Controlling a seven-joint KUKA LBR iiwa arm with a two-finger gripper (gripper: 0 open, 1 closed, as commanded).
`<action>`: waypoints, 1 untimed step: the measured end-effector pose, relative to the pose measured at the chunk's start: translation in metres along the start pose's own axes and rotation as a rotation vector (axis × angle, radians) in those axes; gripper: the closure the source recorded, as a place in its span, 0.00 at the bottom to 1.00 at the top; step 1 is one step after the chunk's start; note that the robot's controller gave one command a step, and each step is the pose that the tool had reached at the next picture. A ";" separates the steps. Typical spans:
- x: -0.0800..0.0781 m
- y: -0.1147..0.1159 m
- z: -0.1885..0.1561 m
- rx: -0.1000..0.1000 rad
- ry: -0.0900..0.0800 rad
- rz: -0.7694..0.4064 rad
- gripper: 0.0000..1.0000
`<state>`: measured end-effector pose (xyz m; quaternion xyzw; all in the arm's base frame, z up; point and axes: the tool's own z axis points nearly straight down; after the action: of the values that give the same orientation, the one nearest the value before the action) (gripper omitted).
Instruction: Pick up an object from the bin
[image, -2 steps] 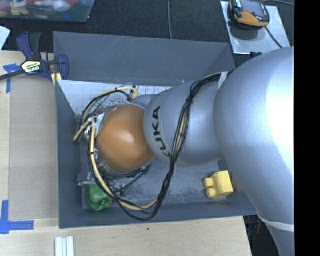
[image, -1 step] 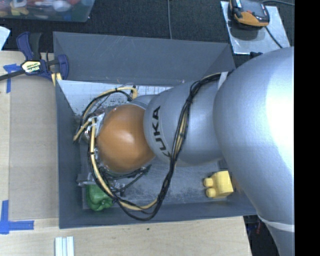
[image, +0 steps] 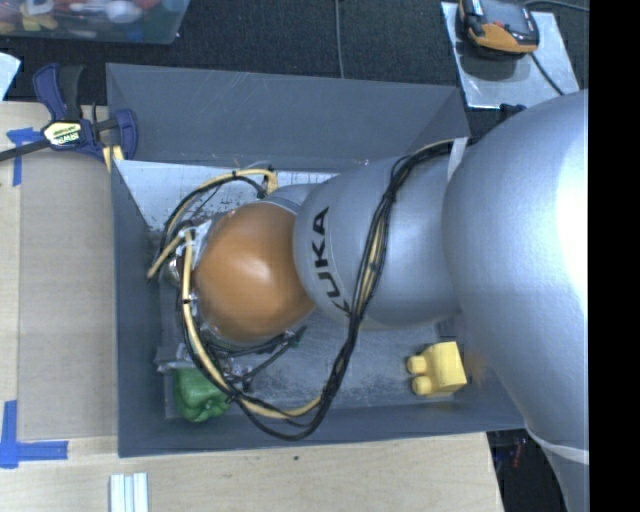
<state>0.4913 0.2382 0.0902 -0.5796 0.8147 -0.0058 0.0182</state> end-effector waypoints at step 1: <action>0.000 0.000 -0.035 -0.004 0.002 0.001 1.00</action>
Offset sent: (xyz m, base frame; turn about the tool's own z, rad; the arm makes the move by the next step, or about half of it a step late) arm -0.0017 -0.0001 0.0998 0.0001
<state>0.4901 0.2381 0.1256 -0.5793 0.8149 -0.0049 0.0163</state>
